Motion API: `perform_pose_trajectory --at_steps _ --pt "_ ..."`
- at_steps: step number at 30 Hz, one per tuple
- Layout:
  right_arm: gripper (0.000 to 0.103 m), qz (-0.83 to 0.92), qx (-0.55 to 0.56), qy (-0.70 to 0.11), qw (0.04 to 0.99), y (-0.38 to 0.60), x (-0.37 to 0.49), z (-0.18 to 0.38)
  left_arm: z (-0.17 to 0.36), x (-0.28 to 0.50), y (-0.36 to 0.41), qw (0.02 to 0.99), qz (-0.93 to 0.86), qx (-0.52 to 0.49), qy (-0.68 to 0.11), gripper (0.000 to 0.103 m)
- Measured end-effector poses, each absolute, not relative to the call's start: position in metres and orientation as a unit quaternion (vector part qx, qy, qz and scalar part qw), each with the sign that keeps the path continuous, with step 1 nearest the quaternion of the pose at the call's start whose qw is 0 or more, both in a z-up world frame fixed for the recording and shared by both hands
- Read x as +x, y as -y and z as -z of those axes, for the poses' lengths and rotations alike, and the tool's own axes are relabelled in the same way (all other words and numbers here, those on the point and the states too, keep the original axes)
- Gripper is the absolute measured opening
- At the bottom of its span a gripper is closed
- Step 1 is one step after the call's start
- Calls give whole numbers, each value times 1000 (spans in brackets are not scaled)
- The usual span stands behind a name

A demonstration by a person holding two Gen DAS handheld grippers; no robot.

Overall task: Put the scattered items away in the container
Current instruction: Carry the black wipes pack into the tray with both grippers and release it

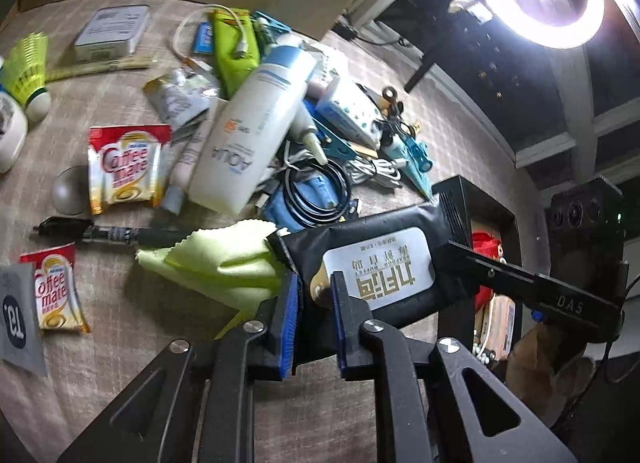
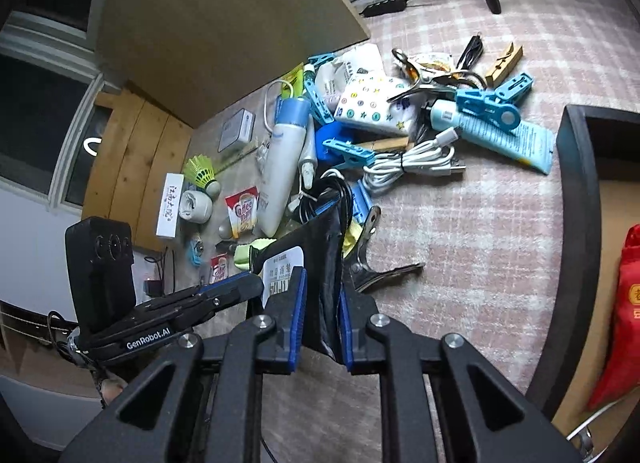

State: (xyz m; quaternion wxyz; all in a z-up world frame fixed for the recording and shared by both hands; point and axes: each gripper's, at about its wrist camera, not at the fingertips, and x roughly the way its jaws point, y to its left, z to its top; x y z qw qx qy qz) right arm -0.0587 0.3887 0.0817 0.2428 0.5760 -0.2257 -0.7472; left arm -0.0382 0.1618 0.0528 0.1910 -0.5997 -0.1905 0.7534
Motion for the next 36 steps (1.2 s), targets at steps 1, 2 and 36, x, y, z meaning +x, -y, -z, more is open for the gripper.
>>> perform_pose_trajectory --at_steps 1,2,36 --pt "13 746 577 227 242 -389 -59 -81 -50 -39 -162 191 -750 -603 192 27" --pt "13 746 579 227 239 -389 -59 -79 -48 -39 -163 189 -748 -605 195 30" --pt "13 748 582 259 187 -446 -53 -55 -63 -57 -212 206 -757 -602 147 26"
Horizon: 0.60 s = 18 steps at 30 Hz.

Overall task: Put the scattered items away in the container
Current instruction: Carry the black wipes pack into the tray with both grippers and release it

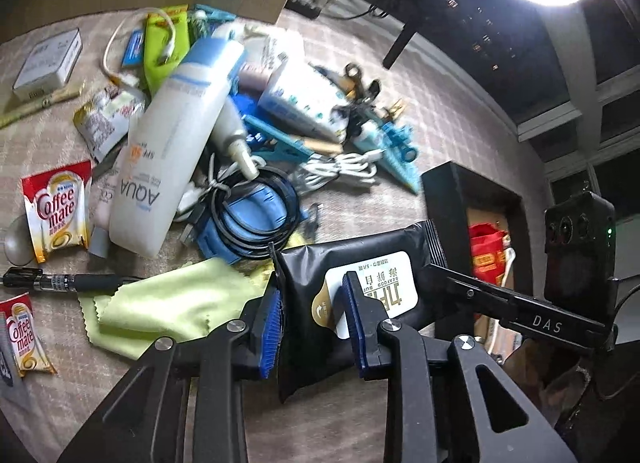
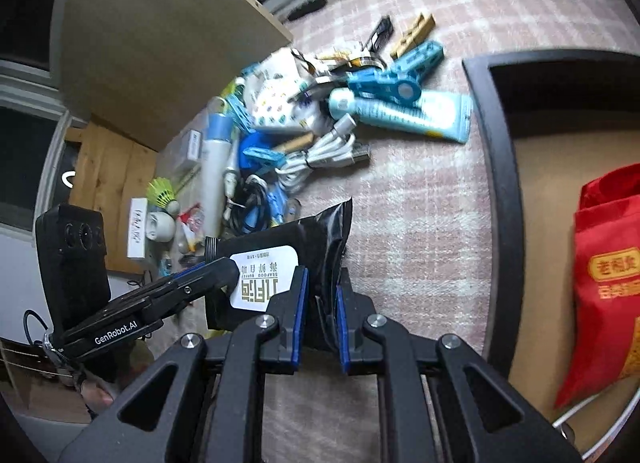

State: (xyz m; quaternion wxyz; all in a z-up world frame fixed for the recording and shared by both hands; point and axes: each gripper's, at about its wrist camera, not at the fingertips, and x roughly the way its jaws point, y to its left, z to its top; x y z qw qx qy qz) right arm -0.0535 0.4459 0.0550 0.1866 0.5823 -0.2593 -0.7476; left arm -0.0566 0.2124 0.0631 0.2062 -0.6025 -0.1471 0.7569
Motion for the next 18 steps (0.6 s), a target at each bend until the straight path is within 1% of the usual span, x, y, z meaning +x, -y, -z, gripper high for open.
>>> perform_pose_trajectory --at_steps 6,11,18 --pt "13 773 552 259 174 -470 -40 -86 -91 -51 -244 234 -765 -582 144 26" --pt "13 794 526 270 142 -513 -17 -110 -111 -44 -298 279 -766 -569 106 26" --pt "14 821 496 277 61 -588 27 -132 -127 -28 -386 341 -751 -563 49 26"
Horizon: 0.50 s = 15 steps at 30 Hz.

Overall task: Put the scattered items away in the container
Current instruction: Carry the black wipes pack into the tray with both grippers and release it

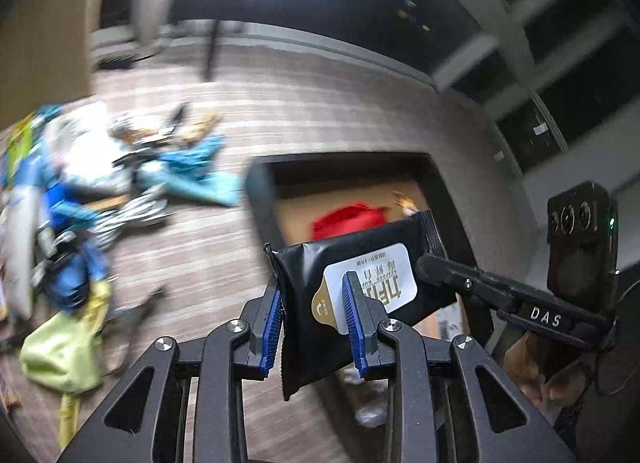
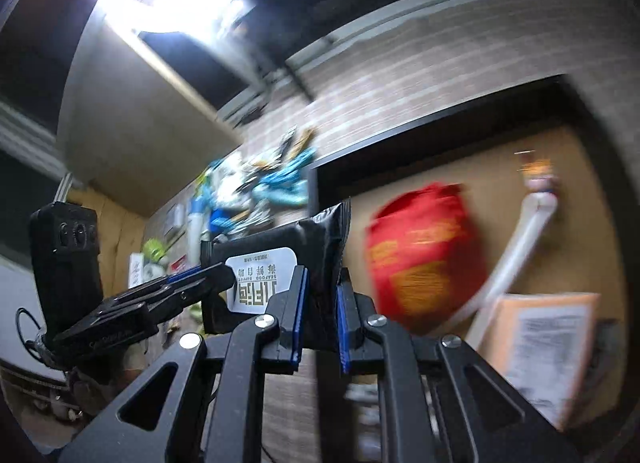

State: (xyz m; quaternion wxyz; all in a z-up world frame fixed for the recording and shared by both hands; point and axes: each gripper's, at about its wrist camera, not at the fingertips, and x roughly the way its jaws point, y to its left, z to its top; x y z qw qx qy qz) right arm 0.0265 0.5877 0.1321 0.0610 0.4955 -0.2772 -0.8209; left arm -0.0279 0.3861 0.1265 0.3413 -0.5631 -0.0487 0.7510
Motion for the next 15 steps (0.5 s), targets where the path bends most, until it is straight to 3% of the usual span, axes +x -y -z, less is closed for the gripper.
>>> perform_pose_trajectory --at_steps 3,6,7,15 --pt "20 837 480 261 11 -615 42 -144 -134 -19 -418 349 -755 -555 14 34" --pt "43 854 470 214 -63 -634 54 -154 -141 -14 -428 353 -764 -541 4 42" --pt "45 857 465 212 -71 -639 58 -156 -142 -13 -428 351 -767 -537 -2 42" --pt "47 856 463 221 -65 -639 57 -148 -139 -18 -396 322 -780 -537 -1 42"
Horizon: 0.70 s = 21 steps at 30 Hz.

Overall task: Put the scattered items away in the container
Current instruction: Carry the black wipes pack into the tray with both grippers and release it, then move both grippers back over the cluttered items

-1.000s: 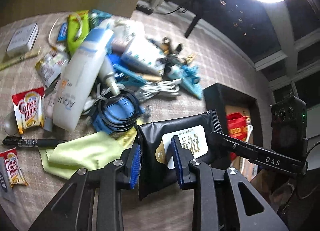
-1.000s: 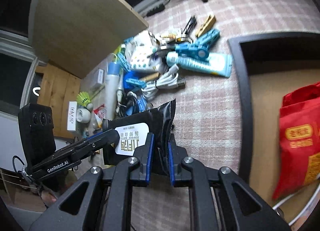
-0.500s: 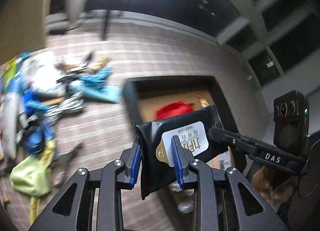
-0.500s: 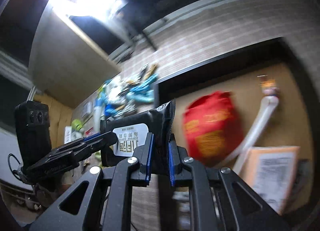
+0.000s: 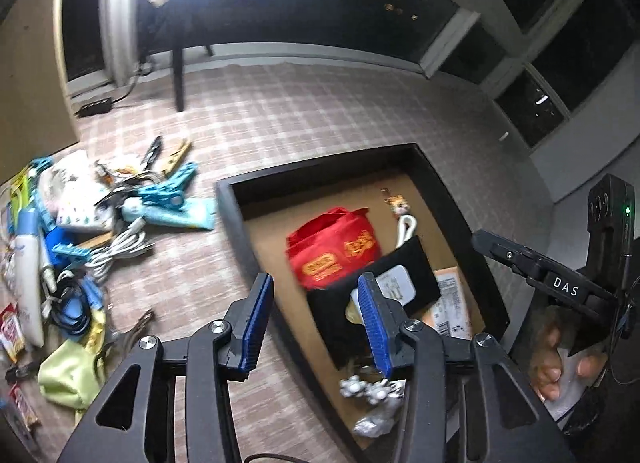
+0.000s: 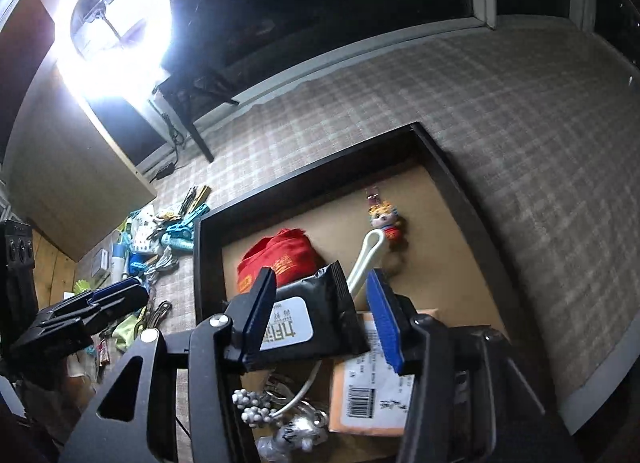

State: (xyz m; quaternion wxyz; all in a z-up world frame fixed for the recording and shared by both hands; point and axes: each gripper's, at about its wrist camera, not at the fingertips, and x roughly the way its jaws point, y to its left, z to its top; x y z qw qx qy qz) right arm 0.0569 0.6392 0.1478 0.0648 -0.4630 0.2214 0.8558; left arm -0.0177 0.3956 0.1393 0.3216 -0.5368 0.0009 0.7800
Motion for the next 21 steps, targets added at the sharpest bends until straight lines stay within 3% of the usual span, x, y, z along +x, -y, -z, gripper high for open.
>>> perform_pose_trajectory --at_steps 12,21 --pt "56 -865 -477 -151 -32 -561 35 -144 -113 -26 -264 209 -810 -548 15 42" --pt "57 -851 -504 -108 -96 -488 9 -126 -71 -29 -157 107 -809 -575 54 42"
